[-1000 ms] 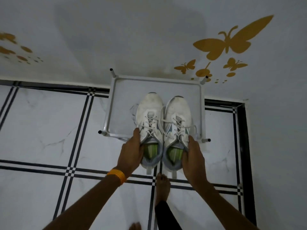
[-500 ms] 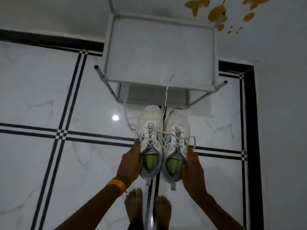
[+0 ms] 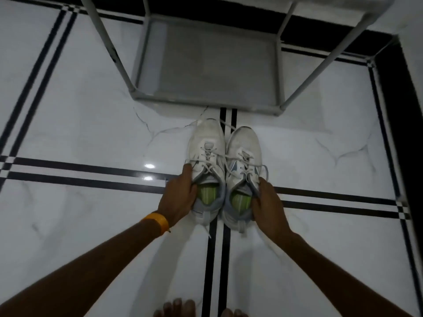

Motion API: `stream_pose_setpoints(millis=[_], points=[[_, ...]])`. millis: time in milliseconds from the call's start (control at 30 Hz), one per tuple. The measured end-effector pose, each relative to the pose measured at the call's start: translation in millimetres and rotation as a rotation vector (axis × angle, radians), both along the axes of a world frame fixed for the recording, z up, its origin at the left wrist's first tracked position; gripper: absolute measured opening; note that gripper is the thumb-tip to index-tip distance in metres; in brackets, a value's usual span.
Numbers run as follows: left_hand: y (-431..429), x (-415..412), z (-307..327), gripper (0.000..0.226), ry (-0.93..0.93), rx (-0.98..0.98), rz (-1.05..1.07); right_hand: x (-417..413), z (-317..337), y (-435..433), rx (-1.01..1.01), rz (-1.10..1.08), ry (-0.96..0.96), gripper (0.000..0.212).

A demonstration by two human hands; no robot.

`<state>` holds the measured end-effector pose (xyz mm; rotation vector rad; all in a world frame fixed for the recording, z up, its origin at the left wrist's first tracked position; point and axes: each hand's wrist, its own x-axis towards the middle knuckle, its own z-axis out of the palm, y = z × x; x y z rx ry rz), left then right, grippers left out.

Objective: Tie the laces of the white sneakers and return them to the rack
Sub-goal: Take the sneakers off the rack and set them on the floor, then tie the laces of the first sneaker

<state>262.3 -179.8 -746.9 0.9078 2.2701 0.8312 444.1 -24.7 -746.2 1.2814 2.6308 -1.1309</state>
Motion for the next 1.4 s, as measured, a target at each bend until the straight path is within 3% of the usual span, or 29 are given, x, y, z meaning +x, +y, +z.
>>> stream_pose_setpoints(millis=[100,167,200,267,333,400,500,567,667,733,800,900,1000,1133,1233,1400], points=[[1.5,-7.1,-16.2,0.037,0.06,0.08,-0.051,1.5,-3.3,0.9,0.028,0.045,-0.091,0.043],[-2.1,-12.5,-18.2,0.034,0.079,0.092,-0.094,-2.6,19.9,6.5,0.277,0.091,-0.346,0.06],[-4.6,-15.4,-19.2,0.031,0.116,0.091,-0.091,-8.1,35.8,10.1,0.426,0.058,-0.367,0.066],[-6.4,-26.1,-23.5,0.027,0.221,0.131,-0.061,-32.7,61.6,12.2,0.506,-0.008,-0.136,0.055],[-1.7,-36.5,-26.8,0.024,0.29,0.173,-0.079,-67.0,67.5,14.0,0.248,0.016,0.051,0.032],[6.1,-42.4,-28.1,0.018,0.322,0.202,-0.17,-96.6,59.1,4.8,-0.062,0.085,0.008,0.028],[15.0,-43.0,-22.7,0.013,0.262,0.229,-0.246,-117.7,35.0,-5.9,-0.072,0.155,-0.055,0.026],[17.0,-39.6,-15.5,0.016,0.16,0.209,-0.158,-120.6,25.8,-2.9,-0.117,0.056,0.004,0.021],[15.7,-35.4,-6.5,0.015,-0.112,0.16,0.053,-116.3,30.4,0.6,-0.529,-0.255,0.161,0.015],[13.4,-30.5,-4.5,0.021,-0.197,0.13,0.123,-108.6,32.8,-2.7,-0.784,-0.412,0.284,0.017],[15.4,-26.3,-6.1,0.034,-0.218,0.145,0.145,-100.1,29.4,-6.7,-0.871,-0.451,0.358,0.02],[22.0,-21.8,-1.0,0.032,-0.276,0.195,0.25,-92.3,21.3,-10.5,-0.611,-0.325,0.319,0.022],[25.3,-22.3,-3.5,0.045,-0.292,0.21,0.305,-87.6,15.5,-12.1,-0.295,-0.194,0.227,0.015],[20.7,-12.9,-5.1,0.035,-0.172,0.192,0.295,-81.3,11.8,-10.7,-0.018,-0.051,0.168,0.024],[18.5,-10.8,-6.2,0.035,-0.119,0.199,0.306,-82.3,11.6,-6.1,0.061,0.039,0.097,0.029],[19.4,-5.4,-4.6,0.032,-0.061,0.192,0.284,-80.9,13.2,-7.2,0.02,-0.04,0.103,0.032]])
